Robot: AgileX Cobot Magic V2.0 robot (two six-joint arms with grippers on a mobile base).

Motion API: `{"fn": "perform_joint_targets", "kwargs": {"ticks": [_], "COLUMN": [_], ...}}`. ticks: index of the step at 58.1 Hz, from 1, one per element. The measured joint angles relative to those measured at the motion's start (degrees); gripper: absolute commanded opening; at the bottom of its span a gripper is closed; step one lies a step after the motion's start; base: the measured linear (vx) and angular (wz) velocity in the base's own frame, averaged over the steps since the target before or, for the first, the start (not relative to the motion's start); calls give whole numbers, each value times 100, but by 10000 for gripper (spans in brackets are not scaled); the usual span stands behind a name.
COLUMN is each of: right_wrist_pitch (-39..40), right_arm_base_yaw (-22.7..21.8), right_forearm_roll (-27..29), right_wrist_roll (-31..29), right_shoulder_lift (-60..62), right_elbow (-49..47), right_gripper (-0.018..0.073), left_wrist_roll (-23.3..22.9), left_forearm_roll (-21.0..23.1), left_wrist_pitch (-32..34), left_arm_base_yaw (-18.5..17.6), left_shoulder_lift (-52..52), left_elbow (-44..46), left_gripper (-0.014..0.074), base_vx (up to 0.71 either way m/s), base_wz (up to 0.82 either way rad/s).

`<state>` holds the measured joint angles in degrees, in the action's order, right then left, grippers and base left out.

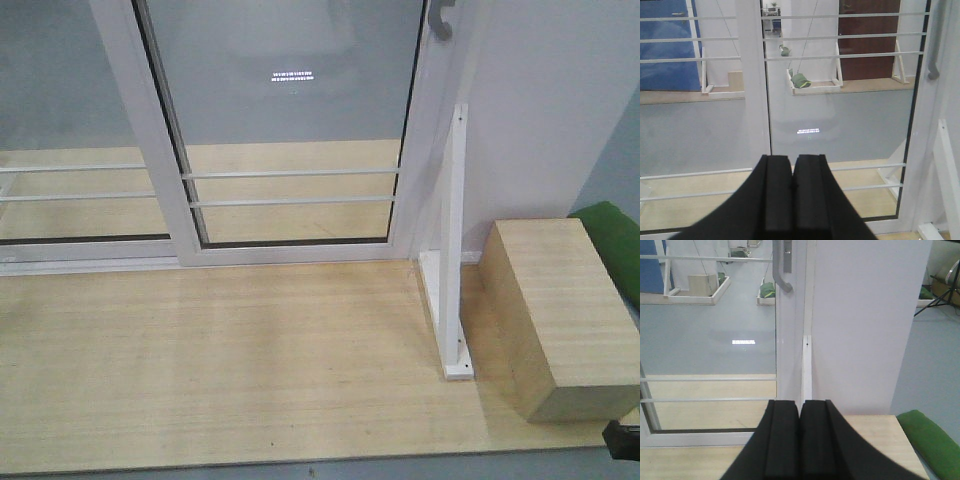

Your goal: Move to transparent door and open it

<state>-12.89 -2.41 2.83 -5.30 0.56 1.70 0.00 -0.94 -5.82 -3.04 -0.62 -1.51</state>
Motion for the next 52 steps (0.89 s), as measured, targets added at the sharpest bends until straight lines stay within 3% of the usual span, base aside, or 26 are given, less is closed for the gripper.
{"fn": "perform_joint_targets", "kwargs": {"ticks": [52], "right_wrist_pitch": [0], "right_arm_base_yaw": [0], "right_forearm_roll": [0], "right_wrist_roll": [0], "right_shoulder_lift": [0], "right_elbow": [0], "right_gripper": [-8], "left_wrist_roll": [0], "left_forearm_roll": [0], "left_wrist_pitch": [0], "left_arm_base_yaw": [0], "left_shoulder_lift": [0], "left_elbow": [0], "left_gripper": [-6], "base_vx": [33], "base_wz": [6]}}
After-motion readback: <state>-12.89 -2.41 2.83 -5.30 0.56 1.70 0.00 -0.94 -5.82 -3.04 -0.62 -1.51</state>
